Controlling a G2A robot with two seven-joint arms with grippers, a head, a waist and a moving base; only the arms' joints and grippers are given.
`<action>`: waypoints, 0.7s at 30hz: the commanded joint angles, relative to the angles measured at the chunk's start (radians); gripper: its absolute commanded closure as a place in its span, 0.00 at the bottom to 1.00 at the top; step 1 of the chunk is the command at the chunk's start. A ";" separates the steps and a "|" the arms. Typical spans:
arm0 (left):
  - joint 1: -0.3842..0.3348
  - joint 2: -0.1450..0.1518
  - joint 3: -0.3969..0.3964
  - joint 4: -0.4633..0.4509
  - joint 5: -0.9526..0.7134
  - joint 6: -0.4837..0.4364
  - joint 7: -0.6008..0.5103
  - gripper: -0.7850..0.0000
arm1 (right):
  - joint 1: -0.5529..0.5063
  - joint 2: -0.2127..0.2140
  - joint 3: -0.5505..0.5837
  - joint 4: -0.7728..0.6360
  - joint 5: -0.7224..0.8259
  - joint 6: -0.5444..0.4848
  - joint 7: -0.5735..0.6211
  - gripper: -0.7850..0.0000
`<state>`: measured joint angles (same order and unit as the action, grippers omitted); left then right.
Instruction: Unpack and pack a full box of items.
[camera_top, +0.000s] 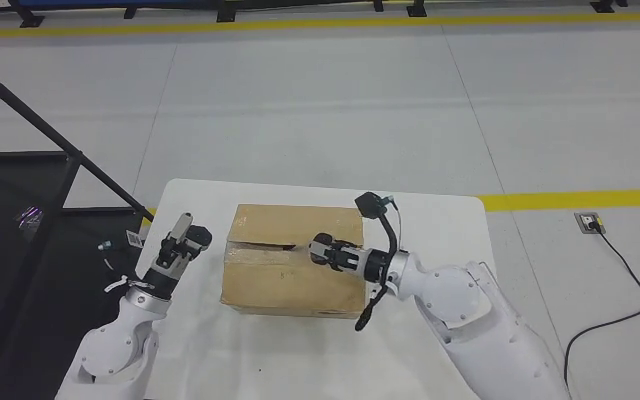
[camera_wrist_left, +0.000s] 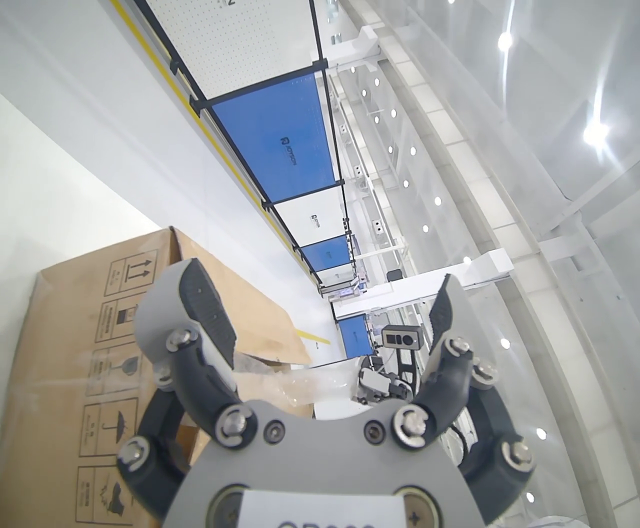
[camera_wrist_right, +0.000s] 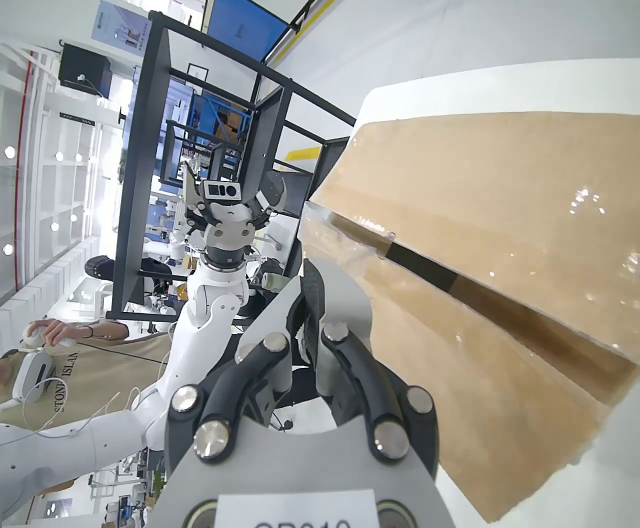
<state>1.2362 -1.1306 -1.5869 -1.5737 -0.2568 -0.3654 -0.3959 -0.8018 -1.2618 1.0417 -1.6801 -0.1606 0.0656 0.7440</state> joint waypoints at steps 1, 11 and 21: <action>0.000 0.002 0.000 0.003 0.002 -0.002 -0.032 0.00 | 0.017 -0.004 -0.015 -0.002 -0.003 -0.020 -0.004 1.00; -0.012 0.005 0.019 0.025 0.037 0.001 -0.110 0.00 | 0.057 -0.017 -0.055 -0.009 -0.025 -0.076 -0.037 1.00; -0.054 0.005 0.047 0.076 0.046 0.018 -0.142 0.00 | 0.050 -0.021 -0.057 -0.048 -0.058 -0.181 -0.088 1.00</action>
<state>1.1840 -1.1258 -1.5407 -1.4999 -0.2100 -0.3472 -0.5368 -0.7524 -1.2824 0.9846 -1.7281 -0.2157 -0.1127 0.6559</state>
